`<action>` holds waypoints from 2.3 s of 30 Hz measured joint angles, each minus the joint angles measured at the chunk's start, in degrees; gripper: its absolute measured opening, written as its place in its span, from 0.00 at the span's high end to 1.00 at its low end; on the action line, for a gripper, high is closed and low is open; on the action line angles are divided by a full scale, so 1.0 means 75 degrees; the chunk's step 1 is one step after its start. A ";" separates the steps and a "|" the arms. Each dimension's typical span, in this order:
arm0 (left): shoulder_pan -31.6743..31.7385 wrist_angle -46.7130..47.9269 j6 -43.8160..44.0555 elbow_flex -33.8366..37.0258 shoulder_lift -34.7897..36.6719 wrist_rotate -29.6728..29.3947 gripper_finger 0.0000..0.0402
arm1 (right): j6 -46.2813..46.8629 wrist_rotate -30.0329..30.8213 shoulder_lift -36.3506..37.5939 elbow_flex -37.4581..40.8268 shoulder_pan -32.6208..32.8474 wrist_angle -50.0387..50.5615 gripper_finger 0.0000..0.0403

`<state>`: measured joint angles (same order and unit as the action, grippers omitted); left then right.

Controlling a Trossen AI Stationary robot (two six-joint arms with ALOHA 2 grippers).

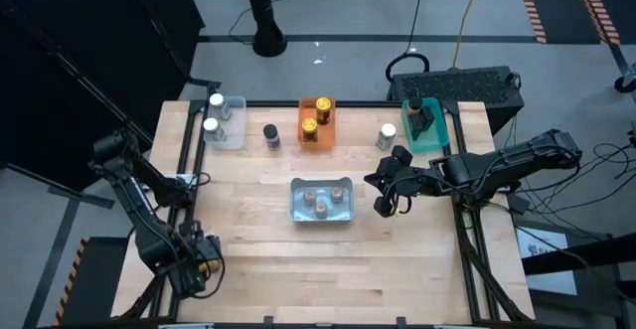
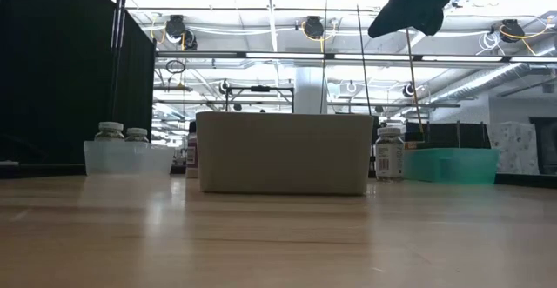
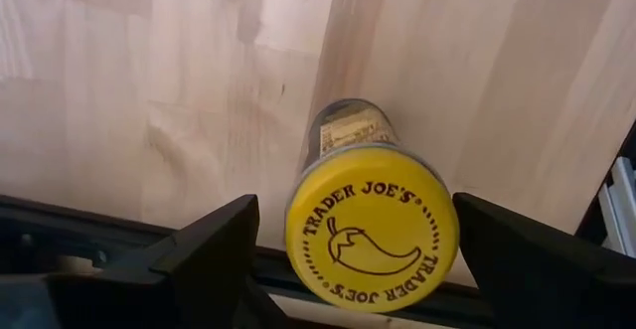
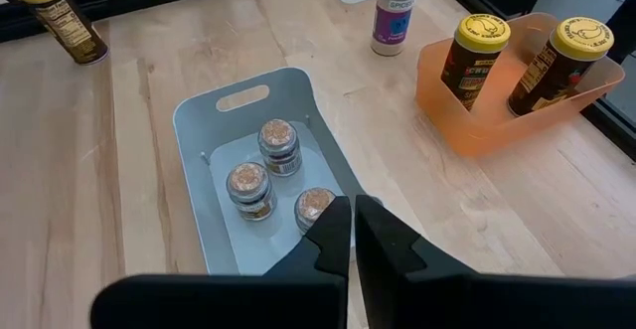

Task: Sort spices by type
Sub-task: Put the yellow seasoning bottle into the orange bin

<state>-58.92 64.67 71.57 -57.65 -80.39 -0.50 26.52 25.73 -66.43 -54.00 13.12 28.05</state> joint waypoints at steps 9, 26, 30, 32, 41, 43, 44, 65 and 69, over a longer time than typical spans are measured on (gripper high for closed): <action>0.0000 -0.0391 -0.0020 0.0000 -0.0139 0.0073 0.25 | 0.0000 -0.0002 0.0000 0.0000 -0.0002 0.0000 1.00; 0.0513 -0.0242 0.0633 -0.0078 -0.0139 0.1121 0.40 | 0.0000 -0.0002 0.0000 0.0000 -0.0001 0.0000 1.00; 0.1187 -0.0363 0.0267 -0.0550 -0.0136 0.1247 0.40 | -0.0026 -0.0003 0.0000 0.0000 0.0001 0.0000 1.00; 0.1552 -0.0303 -0.0318 -0.0854 -0.0136 0.1122 0.40 | -0.0026 -0.0005 0.0000 0.0000 0.0001 0.0007 1.00; 0.3732 0.0645 -0.3793 -0.2641 -0.0136 0.0023 0.40 | 0.0403 -0.0075 0.0000 -0.0003 0.0015 0.0924 1.00; 0.4380 0.0736 -0.4602 -0.3061 -0.0136 -0.0253 0.40 | 0.0748 -0.0076 0.0000 -0.0003 0.0015 0.1206 1.00; 0.4702 0.0695 -0.5077 -0.3266 -0.0136 -0.0423 0.40 | 0.0915 -0.0075 0.0000 -0.0003 0.0015 0.1335 1.00; 0.9845 0.0459 -1.0982 -0.7398 -0.3117 -0.0807 0.40 | 0.1775 -0.0072 0.0000 -0.0003 0.0015 0.2363 1.00; 1.0058 0.0414 -1.1250 -0.7932 -0.3700 -0.0734 0.40 | 0.1778 -0.0072 0.0000 -0.0003 0.0015 0.2361 1.00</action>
<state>16.52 67.77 -12.80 -117.14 -108.13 -6.00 39.86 25.19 -66.43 -54.02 13.23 45.76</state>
